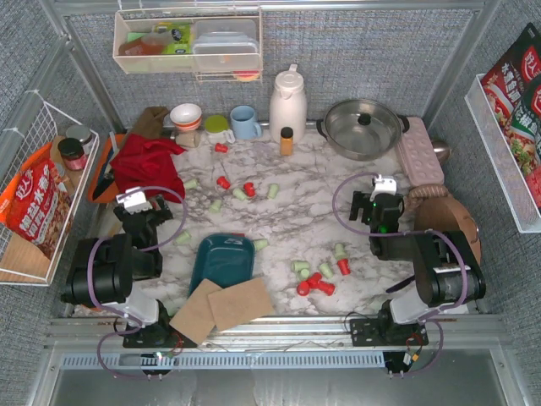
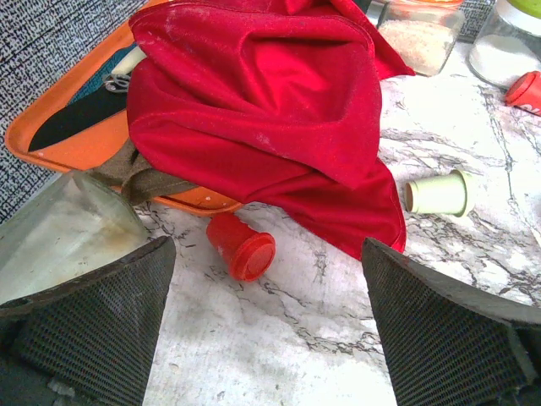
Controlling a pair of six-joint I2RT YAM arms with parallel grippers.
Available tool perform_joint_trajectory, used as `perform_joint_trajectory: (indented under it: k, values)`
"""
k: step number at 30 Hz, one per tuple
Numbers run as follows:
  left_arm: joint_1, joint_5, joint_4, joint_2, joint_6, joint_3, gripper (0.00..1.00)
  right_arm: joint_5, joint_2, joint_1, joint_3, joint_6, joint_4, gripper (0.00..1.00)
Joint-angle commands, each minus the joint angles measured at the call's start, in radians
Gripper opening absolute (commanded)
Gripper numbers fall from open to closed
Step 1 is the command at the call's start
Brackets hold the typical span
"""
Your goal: Mix the coffee capsules in the storage basket
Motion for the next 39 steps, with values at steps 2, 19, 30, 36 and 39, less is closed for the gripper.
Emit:
perform_joint_trajectory:
  k: [2, 19, 30, 36, 39]
  values:
    - [0.0, 0.007, 0.026, 0.002, 0.001, 0.003, 0.99, -0.008, -0.006, 0.001, -0.002, 0.008, 0.015, 0.99]
    - [0.0, 0.007, 0.026, 0.002, 0.001, 0.004, 0.99, -0.008, -0.004, 0.001, 0.004, 0.009, 0.008, 0.99]
    - [0.0, 0.008, 0.026, 0.002, 0.001, 0.003, 0.99, 0.005, -0.006, 0.013, 0.005, -0.003, 0.008, 0.99]
    - [0.001, 0.008, 0.026, 0.002, 0.001, 0.004, 0.99, 0.161, -0.136, 0.046, 0.058, 0.022, -0.161, 0.99]
    - [0.001, 0.009, 0.025, 0.002, 0.001, 0.004, 0.99, 0.229, -0.26, 0.048, 0.209, 0.071, -0.526, 0.99]
